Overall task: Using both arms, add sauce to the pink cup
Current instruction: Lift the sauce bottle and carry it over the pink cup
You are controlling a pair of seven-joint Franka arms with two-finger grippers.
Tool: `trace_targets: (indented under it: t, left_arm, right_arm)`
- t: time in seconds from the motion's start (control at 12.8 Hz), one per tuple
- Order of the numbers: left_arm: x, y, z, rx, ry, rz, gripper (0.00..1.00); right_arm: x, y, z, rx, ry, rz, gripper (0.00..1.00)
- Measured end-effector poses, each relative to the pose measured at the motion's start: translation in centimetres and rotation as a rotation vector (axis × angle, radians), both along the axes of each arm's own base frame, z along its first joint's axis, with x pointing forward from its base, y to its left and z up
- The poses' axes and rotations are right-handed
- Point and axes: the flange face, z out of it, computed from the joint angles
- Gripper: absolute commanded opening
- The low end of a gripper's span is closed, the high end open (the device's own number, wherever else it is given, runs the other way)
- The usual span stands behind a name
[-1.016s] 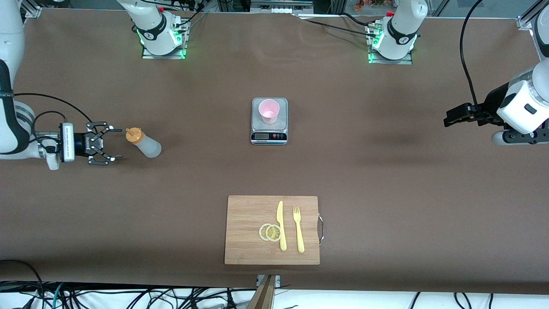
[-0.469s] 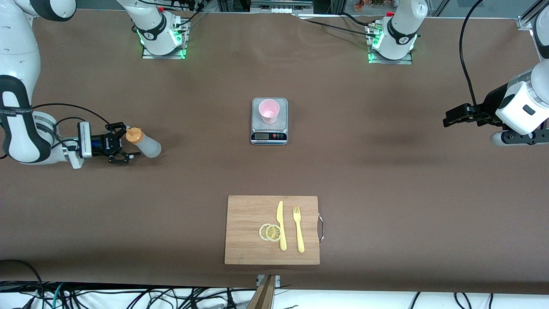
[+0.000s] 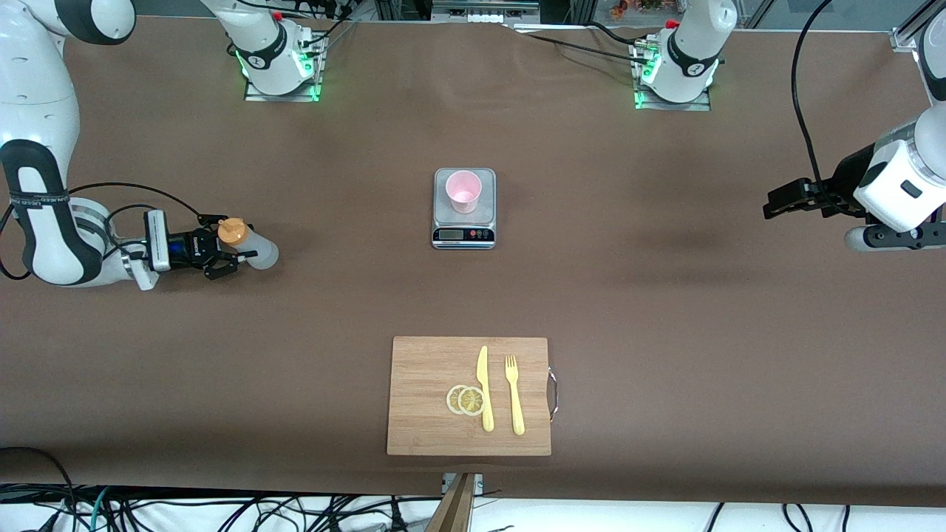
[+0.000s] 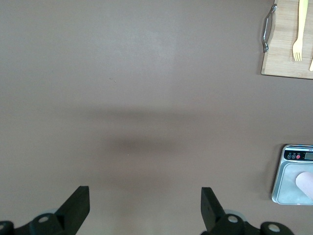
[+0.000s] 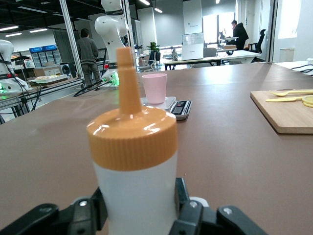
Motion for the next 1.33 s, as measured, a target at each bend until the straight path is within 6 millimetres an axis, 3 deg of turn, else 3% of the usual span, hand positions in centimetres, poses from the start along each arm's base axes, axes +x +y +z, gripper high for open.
trace_targets:
  t: [0.16,0.31,0.55,0.78,0.94,1.17,1.33]
  left_arm:
    - [0.0,0.1,0.0,0.000,0.000,0.001,1.00]
    - [0.0,0.1,0.0,0.000,0.000,0.001,1.00]
    - [0.0,0.1,0.0,0.000,0.000,0.002,1.00]
    - [0.0,0.3,0.0,0.000,0.000,0.005,1.00]
    - [0.0,0.4,0.0,0.000,0.000,0.006,1.00]
    - [0.0,0.4,0.0,0.000,-0.001,0.007,1.00]
    - [0.0,0.4,0.0,0.000,-0.001,0.007,1.00]
  right_arm:
    - [0.2,0.3,0.4,-0.007,0.063,-0.004,0.17]
    - [1.3,1.2,2.3,-0.032,0.123,0.000,0.17]
    - [4.3,5.4,8.7,-0.144,0.189,0.016,0.17]
    - [6.4,11.8,15.4,-0.332,0.197,0.025,0.17]
    - [6.5,17.2,19.4,-0.515,0.166,0.071,0.17]
    - [4.8,26.6,24.9,-0.787,0.098,0.127,0.17]
    - [3.0,31.8,26.9,-0.919,0.069,0.134,0.18]
